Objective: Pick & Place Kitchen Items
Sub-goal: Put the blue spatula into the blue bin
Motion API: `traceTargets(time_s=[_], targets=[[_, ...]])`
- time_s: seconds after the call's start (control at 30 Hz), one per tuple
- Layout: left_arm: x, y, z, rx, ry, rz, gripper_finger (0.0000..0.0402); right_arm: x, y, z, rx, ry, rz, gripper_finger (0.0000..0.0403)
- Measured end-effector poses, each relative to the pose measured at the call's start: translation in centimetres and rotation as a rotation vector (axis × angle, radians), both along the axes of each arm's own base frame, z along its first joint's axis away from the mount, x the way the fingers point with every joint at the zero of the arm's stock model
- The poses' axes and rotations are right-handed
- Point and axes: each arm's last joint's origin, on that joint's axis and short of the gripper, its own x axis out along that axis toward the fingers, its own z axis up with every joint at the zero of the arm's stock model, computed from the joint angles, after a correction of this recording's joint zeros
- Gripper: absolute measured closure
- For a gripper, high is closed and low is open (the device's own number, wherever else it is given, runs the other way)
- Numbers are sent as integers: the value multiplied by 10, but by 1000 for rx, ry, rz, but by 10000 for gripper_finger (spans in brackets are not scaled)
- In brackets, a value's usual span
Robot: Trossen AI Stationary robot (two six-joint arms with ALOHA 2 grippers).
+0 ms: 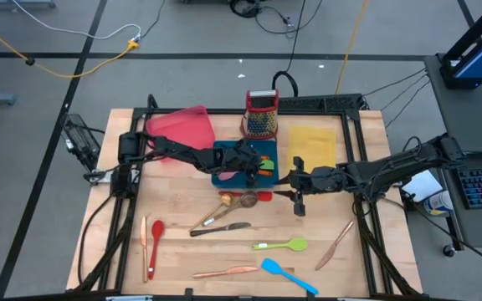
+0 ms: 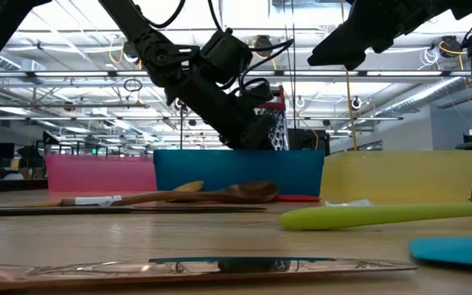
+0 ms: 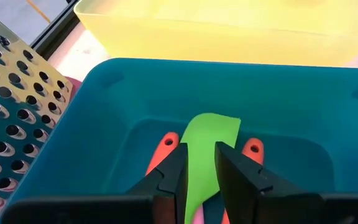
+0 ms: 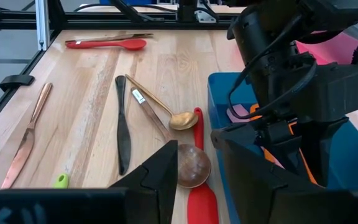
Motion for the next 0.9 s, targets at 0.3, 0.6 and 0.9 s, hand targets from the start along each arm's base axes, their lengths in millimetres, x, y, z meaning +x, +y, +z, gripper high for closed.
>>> traceTargets(time_s=[0.3,0.6,0.9], targets=[[0,-1,0,-5,0,0,316,0,1,0,1,1,5,284],[0,-9,13,1,-38,-22,316,-3,12,-1,0,8,53,284],[-6,-12,46,18,-107,-32,316,-8,29,-1,100,19,83,284]])
